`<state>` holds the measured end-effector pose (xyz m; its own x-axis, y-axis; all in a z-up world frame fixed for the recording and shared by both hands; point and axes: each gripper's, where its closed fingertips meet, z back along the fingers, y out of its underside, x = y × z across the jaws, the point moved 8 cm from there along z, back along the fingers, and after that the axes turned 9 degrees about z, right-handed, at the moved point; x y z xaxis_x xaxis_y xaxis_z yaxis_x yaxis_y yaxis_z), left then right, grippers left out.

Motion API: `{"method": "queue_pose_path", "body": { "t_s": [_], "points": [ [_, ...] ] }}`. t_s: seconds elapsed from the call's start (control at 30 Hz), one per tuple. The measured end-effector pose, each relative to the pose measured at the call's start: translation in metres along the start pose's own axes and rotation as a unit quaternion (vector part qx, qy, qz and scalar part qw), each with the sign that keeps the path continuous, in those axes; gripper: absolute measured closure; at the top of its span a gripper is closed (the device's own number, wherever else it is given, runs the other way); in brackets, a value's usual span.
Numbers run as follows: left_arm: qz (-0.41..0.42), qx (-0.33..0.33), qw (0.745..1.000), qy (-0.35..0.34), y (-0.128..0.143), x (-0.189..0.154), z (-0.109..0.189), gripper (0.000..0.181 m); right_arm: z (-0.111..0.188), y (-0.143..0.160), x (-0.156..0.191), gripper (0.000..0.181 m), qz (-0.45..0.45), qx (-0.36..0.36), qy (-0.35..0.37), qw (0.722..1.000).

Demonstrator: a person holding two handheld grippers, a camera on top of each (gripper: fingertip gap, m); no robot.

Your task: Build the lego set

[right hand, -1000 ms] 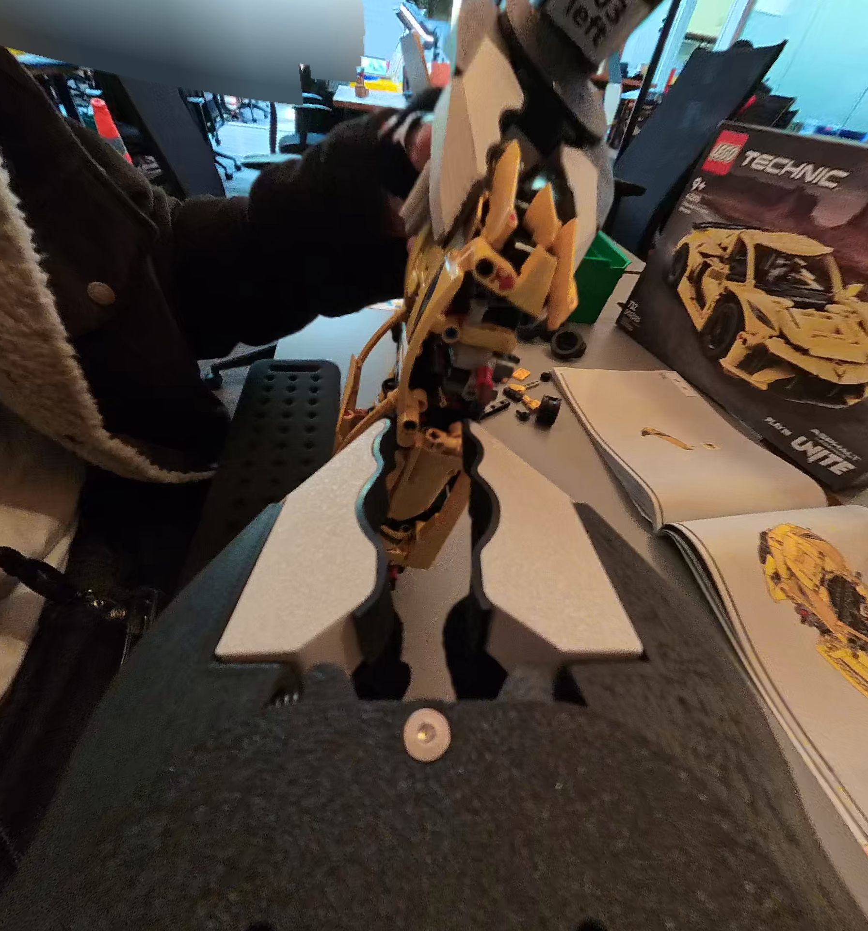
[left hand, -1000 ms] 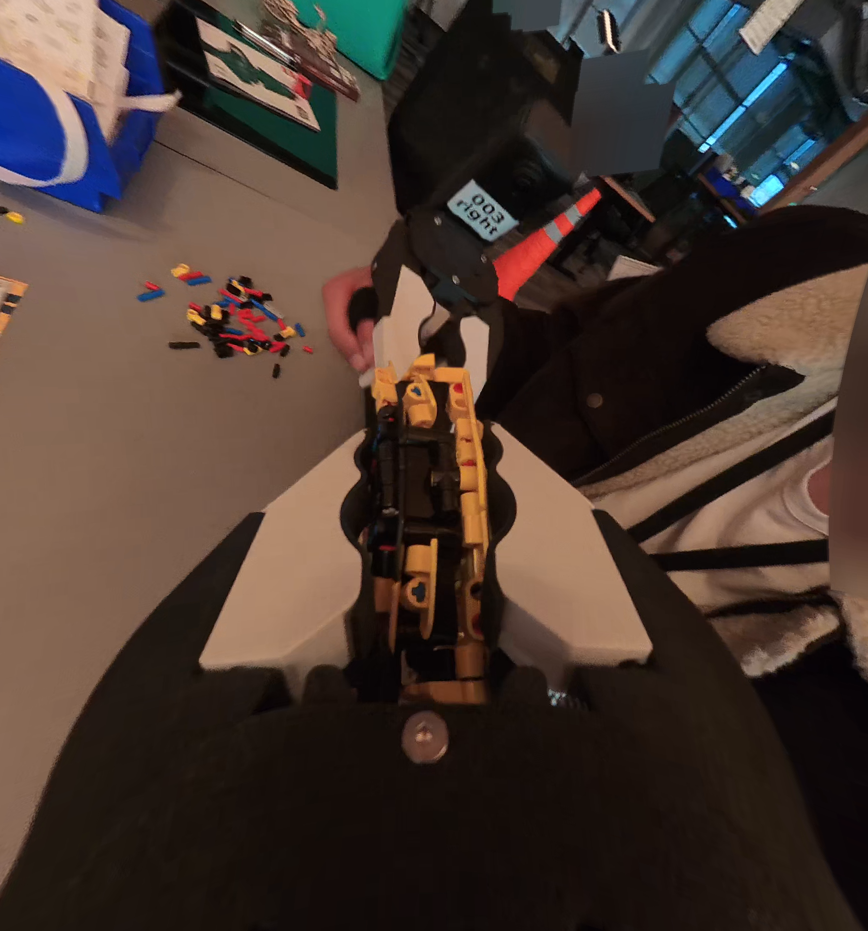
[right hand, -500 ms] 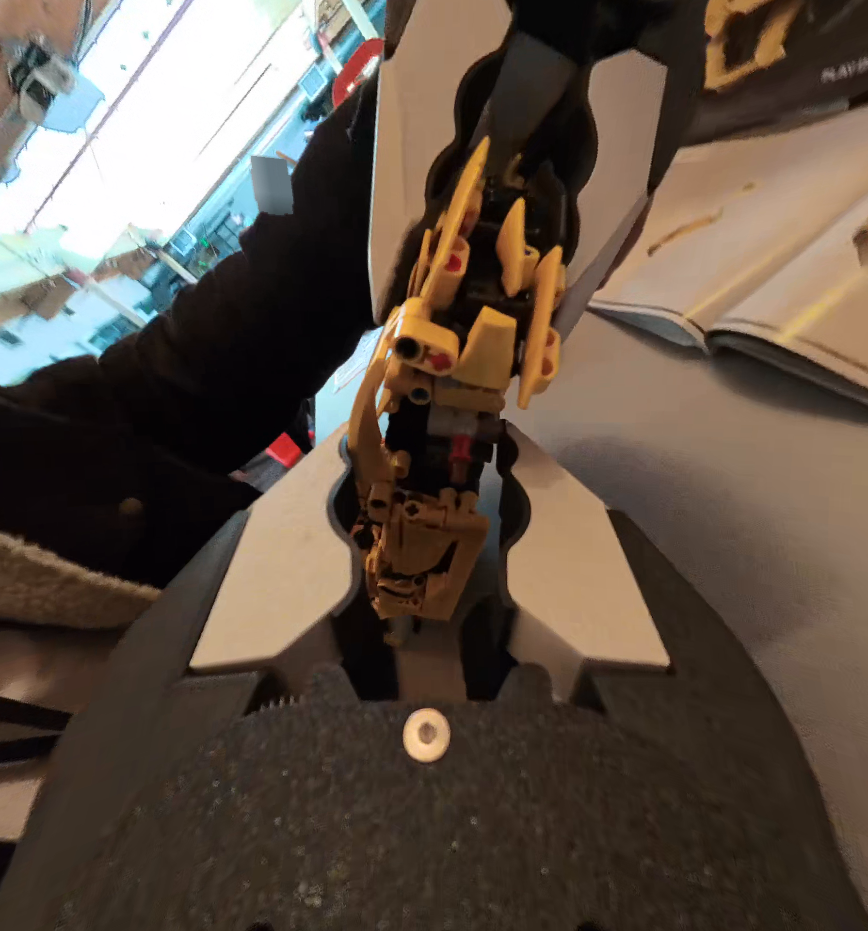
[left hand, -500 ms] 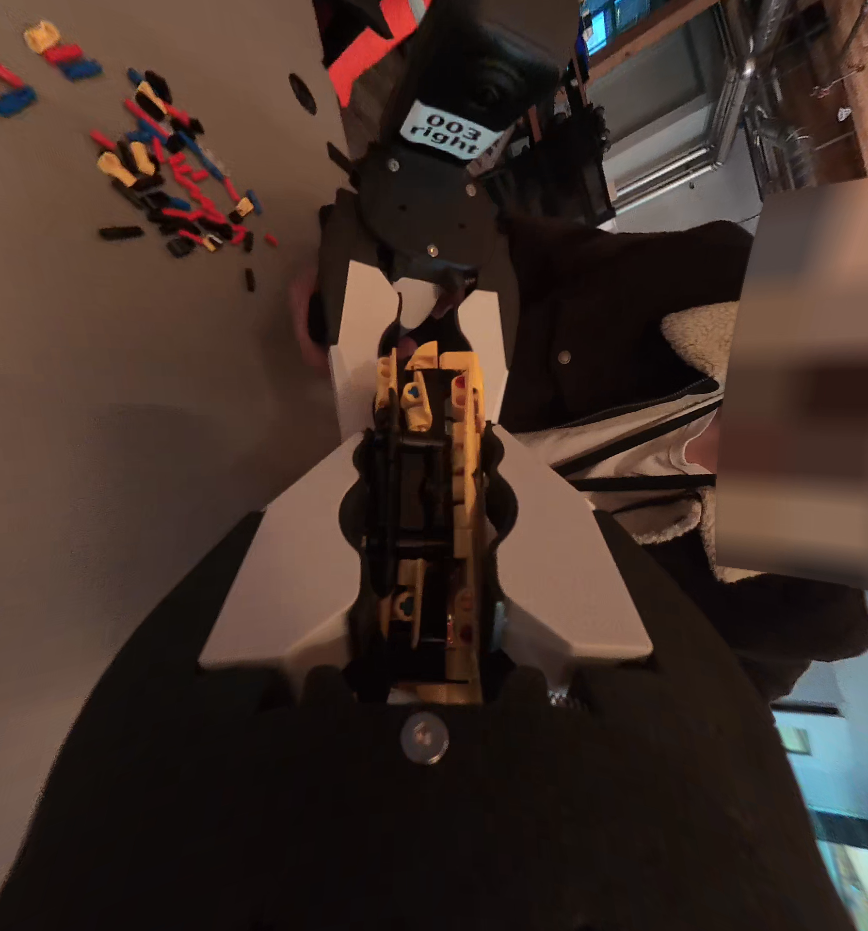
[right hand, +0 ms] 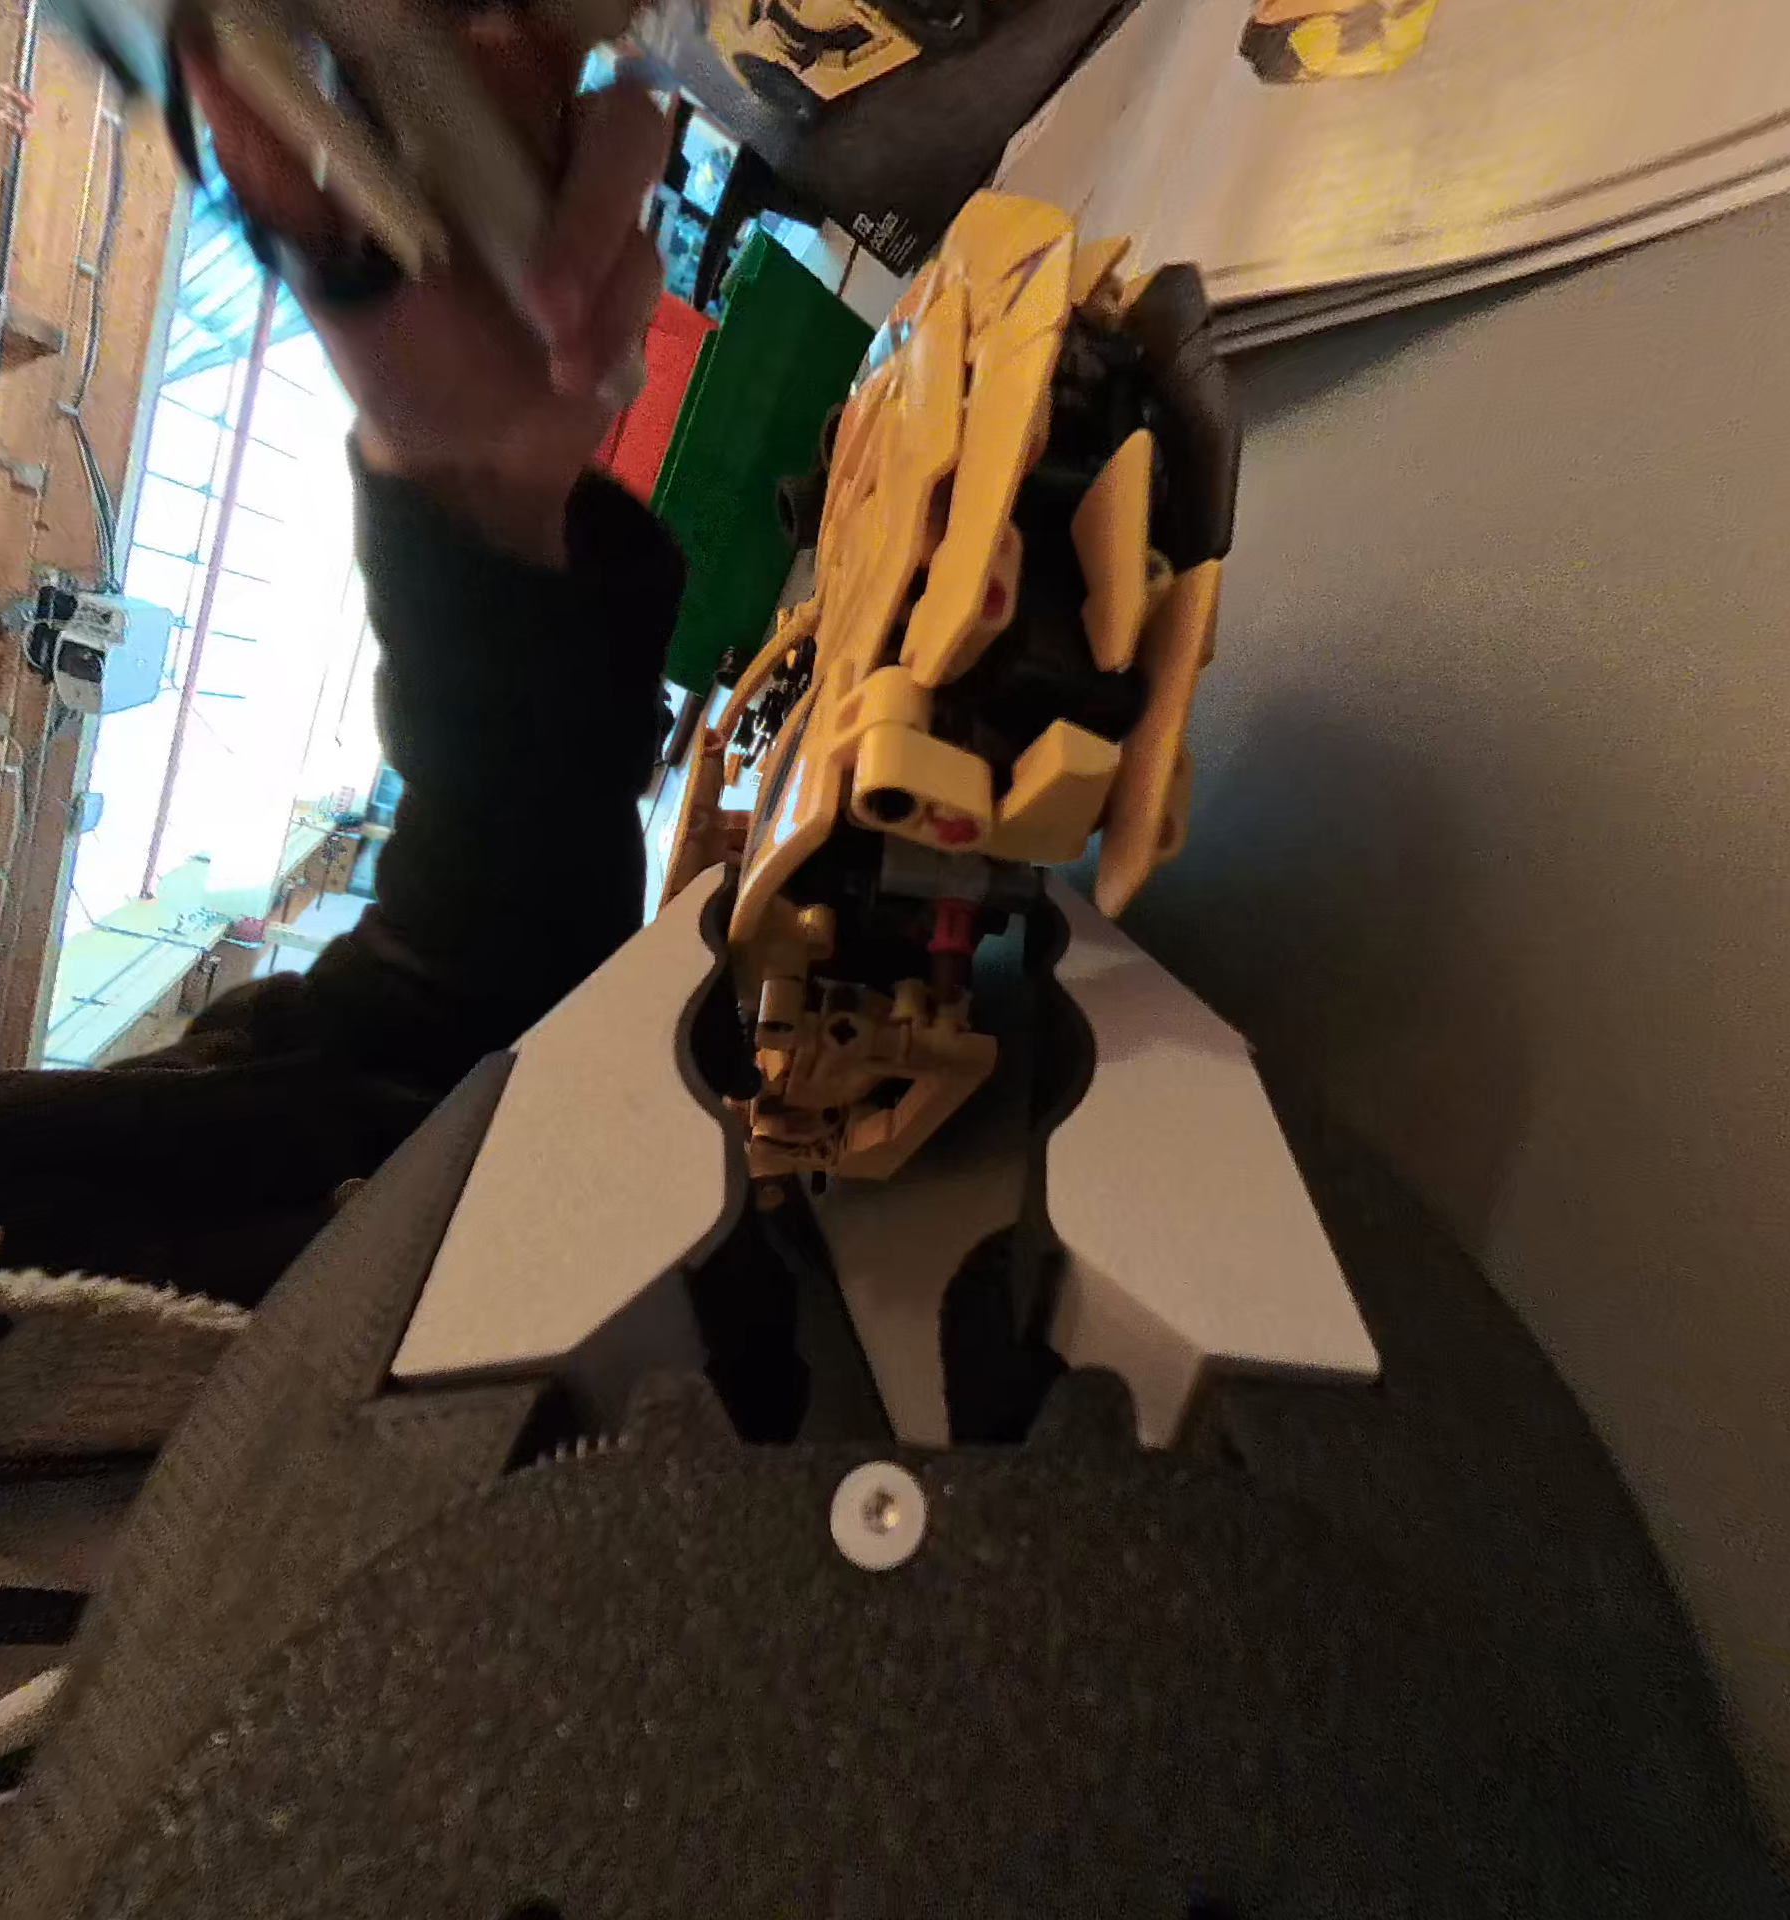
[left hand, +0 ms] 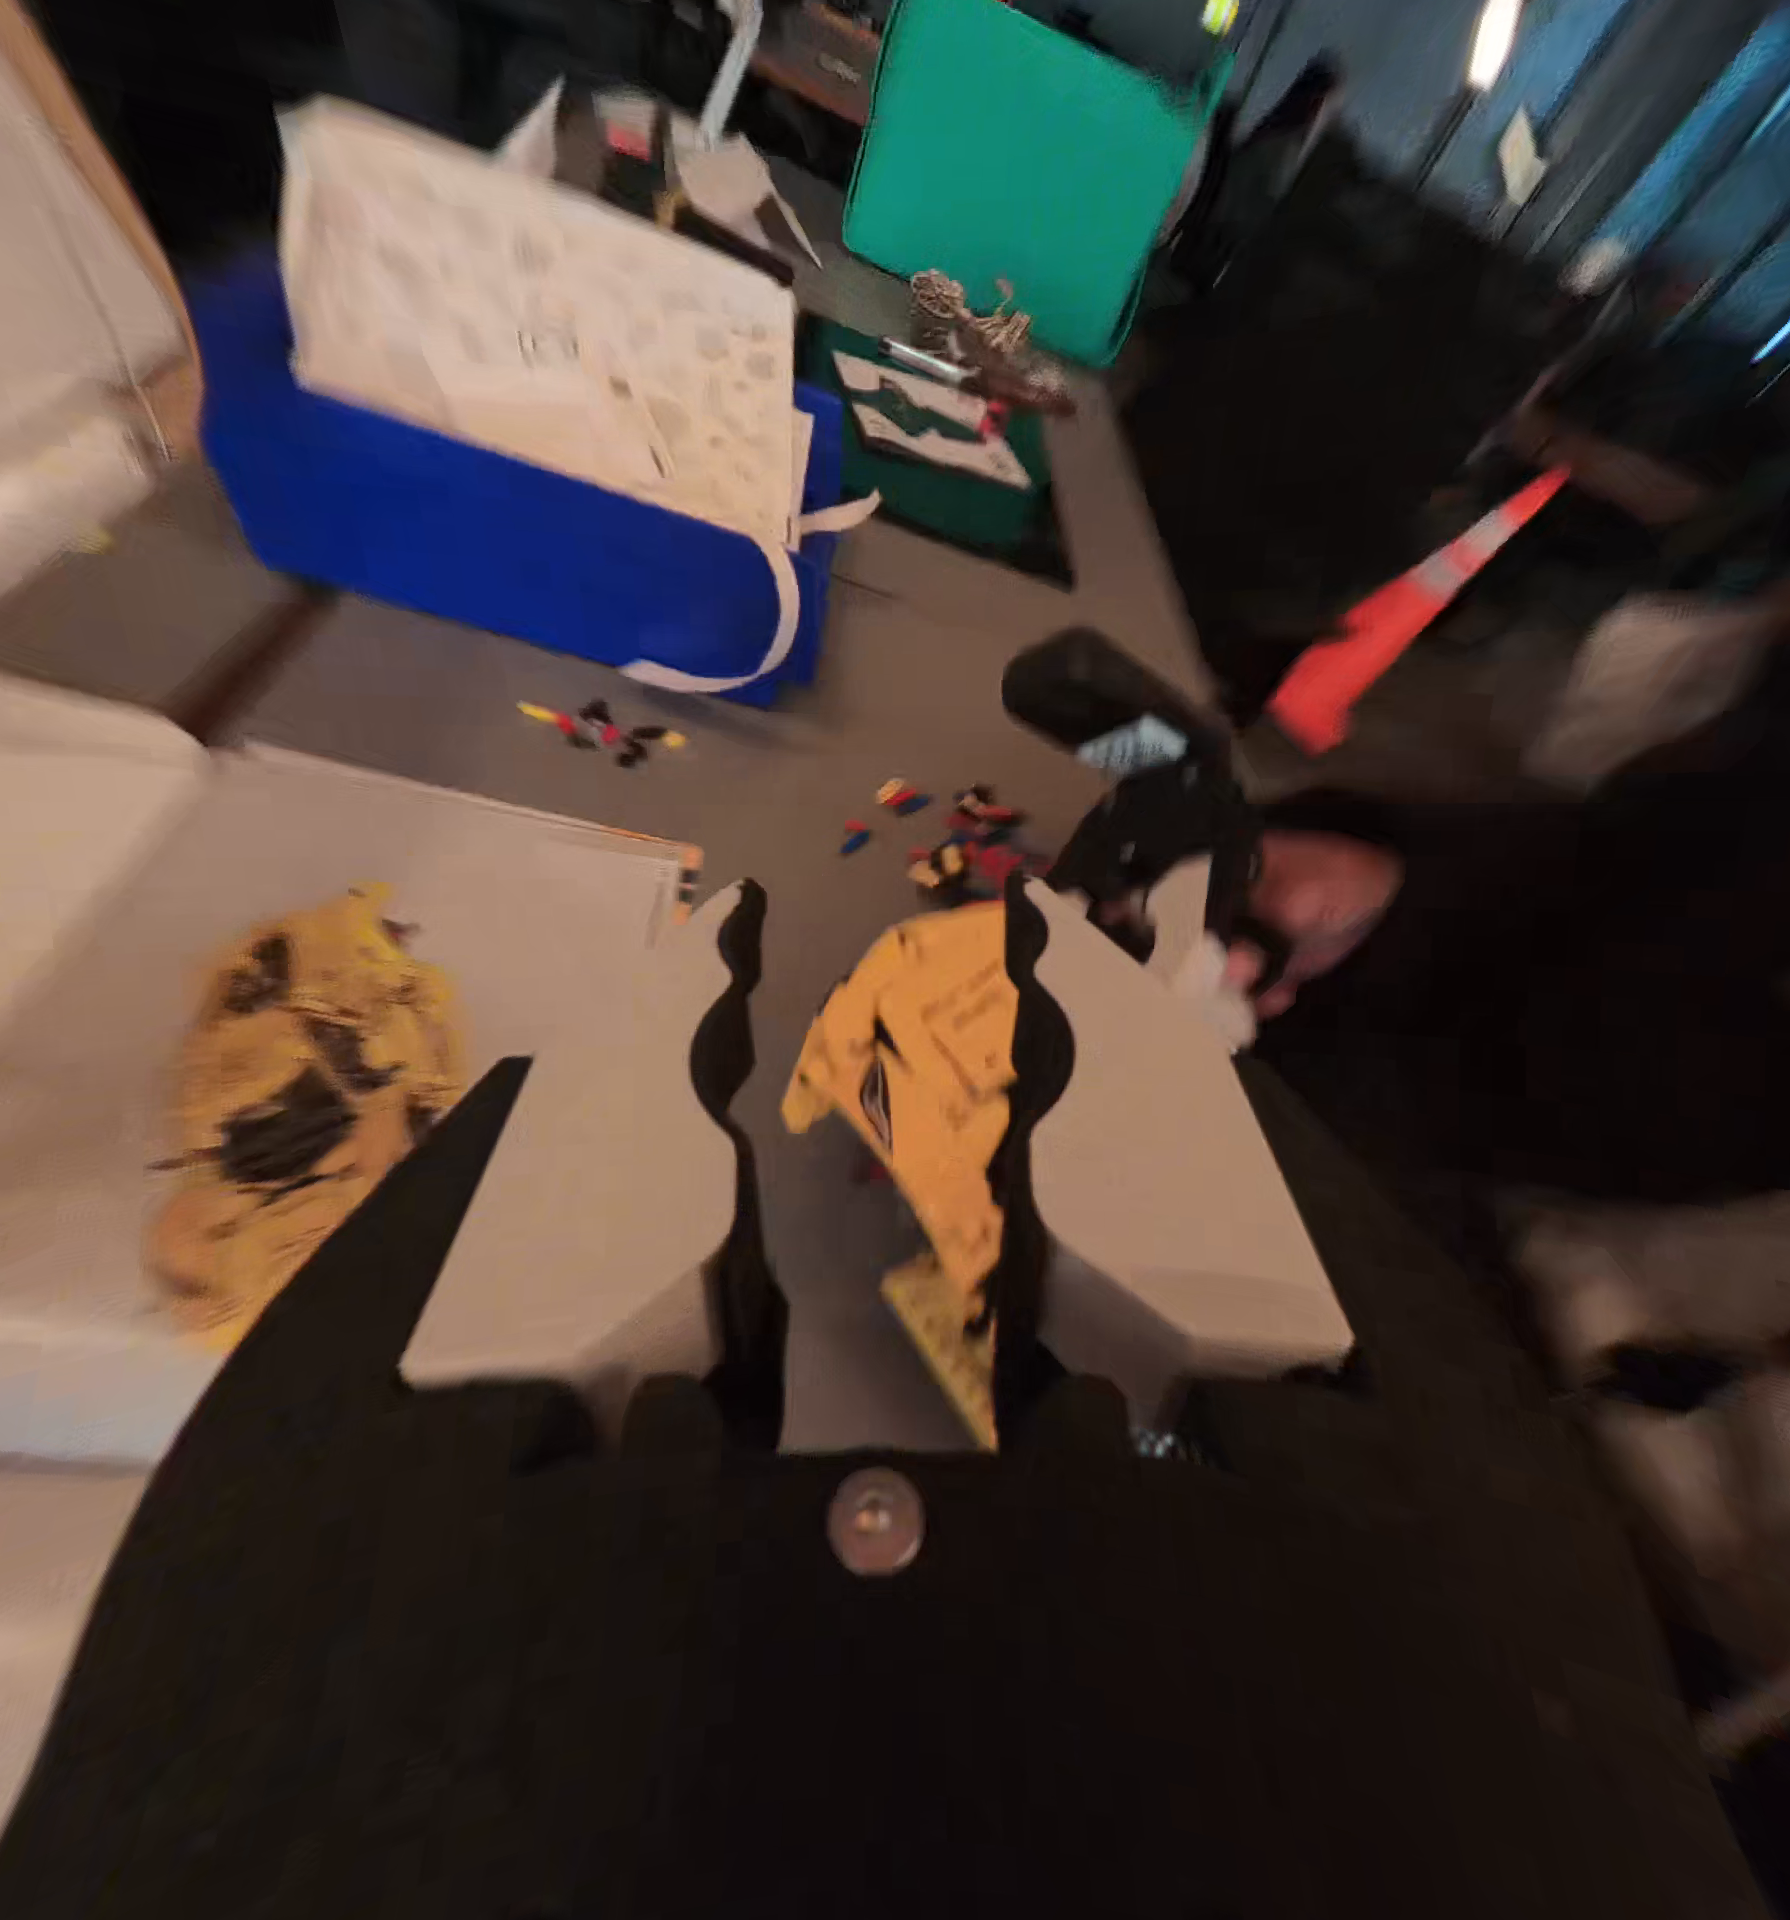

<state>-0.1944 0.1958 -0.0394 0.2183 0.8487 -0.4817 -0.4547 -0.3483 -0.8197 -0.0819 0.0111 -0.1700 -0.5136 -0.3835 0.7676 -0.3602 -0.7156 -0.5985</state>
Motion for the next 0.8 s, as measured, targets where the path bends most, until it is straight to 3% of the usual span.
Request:
{"method": "queue_pose_path", "body": {
  "t_s": [0.07, 0.1, 0.23, 0.37, 0.5, 0.67, 0.8],
  "points": [
    [-0.101, 0.004, 0.993, -0.066, 0.038, -0.039, 0.018, 0.133, 0.002, 0.003, -0.001, 0.129, -0.009, -0.002, 0.003, 1.0],
    [-0.097, 0.023, 0.989, -0.113, 0.058, -0.056, 0.026, 0.134, 0.002, 0.003, -0.002, 0.129, -0.011, -0.003, 0.003, 1.0],
    [0.052, 0.044, 0.983, -0.171, 0.15, -0.116, 0.035, 0.097, 0.002, 0.004, -0.003, 0.129, -0.017, -0.008, 0.009, 1.0],
    [0.085, 0.063, 0.955, -0.276, 0.219, -0.131, 0.026, 0.061, 0.002, 0.006, -0.003, 0.129, -0.025, -0.017, 0.018, 0.999],
    [0.085, 0.062, 0.95, -0.294, 0.222, -0.131, 0.008, 0.058, 0.0, 0.006, -0.001, 0.129, -0.038, -0.036, 0.032, 0.998],
    [0.043, 0.133, 0.925, -0.353, 0.226, -0.124, -0.012, 0.054, 0.001, 0.012, 0.0, 0.13, -0.063, -0.052, 0.047, 0.996],
    [0.019, 0.189, 0.91, -0.368, 0.225, -0.114, -0.002, 0.057, -0.002, 0.021, 0.0, 0.13, -0.093, -0.049, 0.046, 0.993]
  ]
}}
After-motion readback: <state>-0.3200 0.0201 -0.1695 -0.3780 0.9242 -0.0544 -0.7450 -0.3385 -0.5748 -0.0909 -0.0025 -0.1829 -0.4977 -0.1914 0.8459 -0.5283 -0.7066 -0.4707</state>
